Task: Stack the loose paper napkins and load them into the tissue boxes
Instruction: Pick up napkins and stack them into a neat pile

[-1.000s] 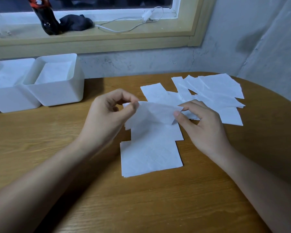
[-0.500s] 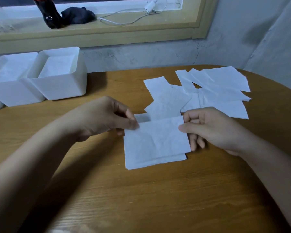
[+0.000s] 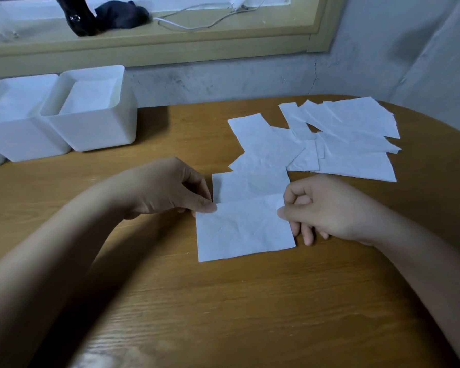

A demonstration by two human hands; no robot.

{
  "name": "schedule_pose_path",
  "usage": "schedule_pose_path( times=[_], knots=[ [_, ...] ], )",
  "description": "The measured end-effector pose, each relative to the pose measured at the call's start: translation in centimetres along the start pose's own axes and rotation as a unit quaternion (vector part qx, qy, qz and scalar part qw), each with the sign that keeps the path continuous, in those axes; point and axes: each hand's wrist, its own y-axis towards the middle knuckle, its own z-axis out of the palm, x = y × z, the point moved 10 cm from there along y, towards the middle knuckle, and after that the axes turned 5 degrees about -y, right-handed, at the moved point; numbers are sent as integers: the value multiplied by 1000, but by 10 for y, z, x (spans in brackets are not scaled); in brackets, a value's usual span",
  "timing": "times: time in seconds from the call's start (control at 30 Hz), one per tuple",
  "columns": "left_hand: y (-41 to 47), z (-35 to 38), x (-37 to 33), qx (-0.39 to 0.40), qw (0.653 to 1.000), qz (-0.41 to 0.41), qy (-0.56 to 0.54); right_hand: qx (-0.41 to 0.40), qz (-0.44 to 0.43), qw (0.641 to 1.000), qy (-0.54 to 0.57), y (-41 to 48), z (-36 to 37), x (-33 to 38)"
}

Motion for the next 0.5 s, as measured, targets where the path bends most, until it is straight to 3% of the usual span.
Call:
schedule_pose_path(
  times=[0.5],
  knots=[
    [8,-6,12,-44,997,-10,67,-64,-31,996,-52,3,-11,0]
  ],
)
